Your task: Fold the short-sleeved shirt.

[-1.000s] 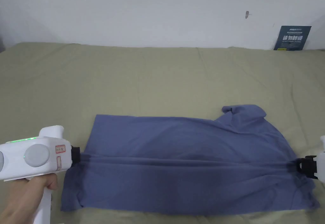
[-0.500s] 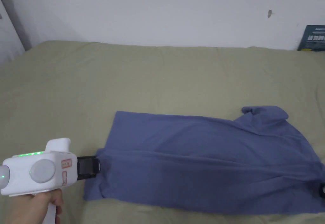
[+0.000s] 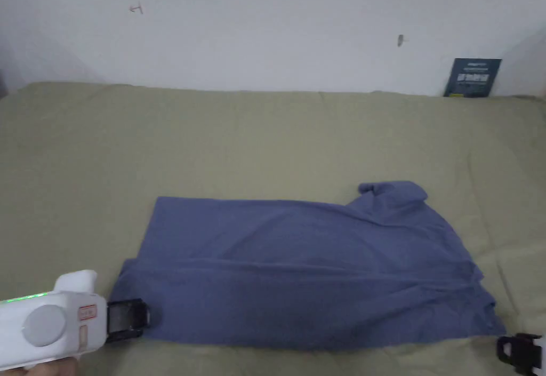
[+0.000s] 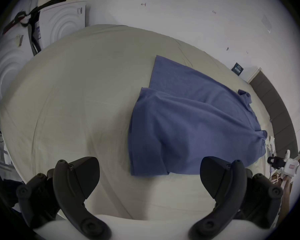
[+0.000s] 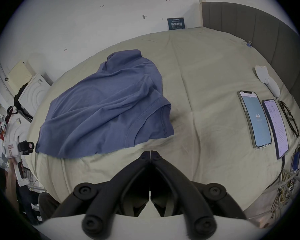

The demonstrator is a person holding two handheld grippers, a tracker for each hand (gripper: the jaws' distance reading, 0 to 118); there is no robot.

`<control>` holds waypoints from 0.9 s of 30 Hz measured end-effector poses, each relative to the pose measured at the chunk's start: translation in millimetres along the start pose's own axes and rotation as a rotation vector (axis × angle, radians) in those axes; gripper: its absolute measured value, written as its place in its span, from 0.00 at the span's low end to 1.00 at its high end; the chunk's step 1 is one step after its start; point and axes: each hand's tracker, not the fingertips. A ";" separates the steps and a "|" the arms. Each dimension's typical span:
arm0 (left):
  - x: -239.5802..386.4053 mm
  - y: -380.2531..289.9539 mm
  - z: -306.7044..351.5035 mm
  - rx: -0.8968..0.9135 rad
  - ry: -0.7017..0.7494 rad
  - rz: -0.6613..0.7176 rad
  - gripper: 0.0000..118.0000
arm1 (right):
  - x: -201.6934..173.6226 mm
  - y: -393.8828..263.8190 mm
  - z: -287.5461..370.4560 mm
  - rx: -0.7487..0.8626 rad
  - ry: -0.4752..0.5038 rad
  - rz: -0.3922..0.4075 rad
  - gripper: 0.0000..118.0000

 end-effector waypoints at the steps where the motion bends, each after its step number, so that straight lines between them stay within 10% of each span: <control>1: 1.9 2.2 0.1 -0.006 -0.004 -0.001 0.84 | 0.3 2.2 -1.1 0.000 -0.004 -0.002 0.00; 2: 3.6 4.2 0.9 -0.013 -0.019 0.001 0.31 | 0.7 4.7 -2.2 -0.003 -0.006 -0.002 0.00; 3: 7.2 1.4 7.1 -0.014 -0.039 -0.003 0.00 | 0.9 6.8 -3.1 -0.003 -0.004 -0.002 0.00; 7: 8.5 2.7 4.5 -0.010 -0.026 -0.023 0.00 | 19.3 20.8 -25.0 -0.003 0.034 -0.008 0.09; 9: 6.4 5.9 4.3 -0.011 -0.027 -0.016 0.00 | 8.1 25.1 -30.4 -0.006 -0.018 0.004 0.89; 10: 6.2 7.5 4.8 -0.006 -0.032 -0.004 0.00 | 12.1 27.8 -39.4 -0.016 -0.003 0.014 0.99; 14: -5.4 12.5 0.0 -0.001 -0.008 -0.033 0.00 | 4.4 65.2 -60.1 -0.081 -0.011 -0.010 0.96; 18: -2.6 10.6 -0.8 0.018 0.027 -0.060 0.00 | -14.5 34.1 -63.0 -0.090 -0.053 0.054 0.16; 27: -12.8 14.3 13.5 0.030 0.041 -0.063 0.00 | -30.7 24.2 -3.4 -0.030 -0.005 -0.003 0.08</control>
